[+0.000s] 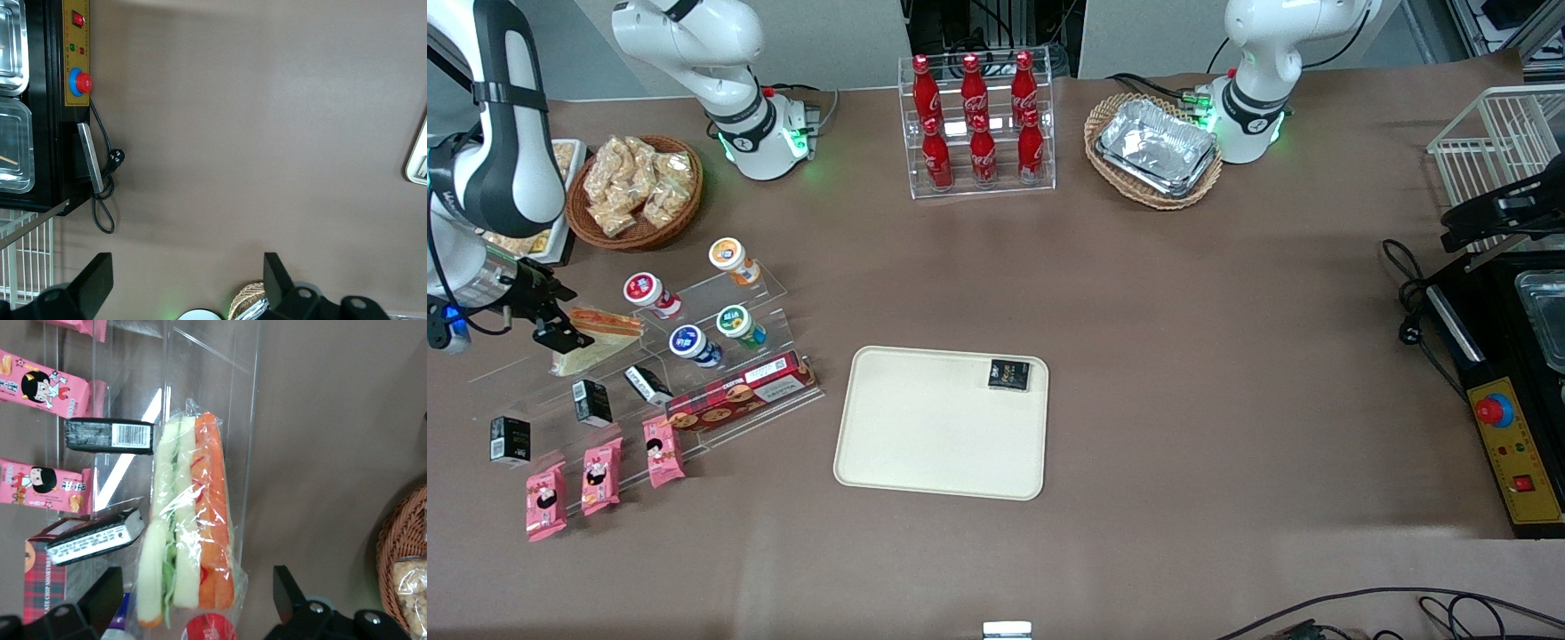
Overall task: Place sandwich on tray
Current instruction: 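Lower the right gripper around the wrapped sandwich and close it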
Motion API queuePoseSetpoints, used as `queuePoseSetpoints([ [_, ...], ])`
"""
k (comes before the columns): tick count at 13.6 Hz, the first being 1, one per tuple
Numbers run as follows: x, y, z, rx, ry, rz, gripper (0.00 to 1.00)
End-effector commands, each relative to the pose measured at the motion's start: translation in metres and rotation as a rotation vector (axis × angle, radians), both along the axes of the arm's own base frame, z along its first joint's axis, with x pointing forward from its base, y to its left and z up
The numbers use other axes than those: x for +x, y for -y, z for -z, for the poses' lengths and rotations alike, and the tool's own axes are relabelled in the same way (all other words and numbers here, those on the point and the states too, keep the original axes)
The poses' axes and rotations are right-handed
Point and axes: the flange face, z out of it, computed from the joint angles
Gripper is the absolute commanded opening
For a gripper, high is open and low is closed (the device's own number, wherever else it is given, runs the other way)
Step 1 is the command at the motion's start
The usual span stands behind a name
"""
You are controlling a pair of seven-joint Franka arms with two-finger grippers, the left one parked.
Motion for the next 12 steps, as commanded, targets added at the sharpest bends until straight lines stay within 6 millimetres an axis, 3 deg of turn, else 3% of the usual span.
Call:
queuePoseSetpoints([
  [1, -0.004, 0.000, 0.011, -0.013, 0.019, -0.015, 1.00],
  [3, -0.001, 0.005, 0.020, -0.016, 0.022, -0.044, 1.00],
  [4, -0.002, 0.017, 0.026, -0.021, 0.025, -0.045, 0.96],
  [5, -0.002, 0.022, 0.027, -0.025, 0.032, -0.064, 0.83],
  [6, -0.002, 0.024, 0.026, -0.025, 0.035, -0.085, 0.62],
  [8, -0.002, 0.025, 0.026, -0.024, 0.032, -0.120, 0.36],
  [10, -0.001, 0.025, 0.024, -0.024, 0.034, -0.147, 0.16],
  [12, 0.002, 0.026, 0.018, -0.027, 0.042, -0.154, 0.09],
])
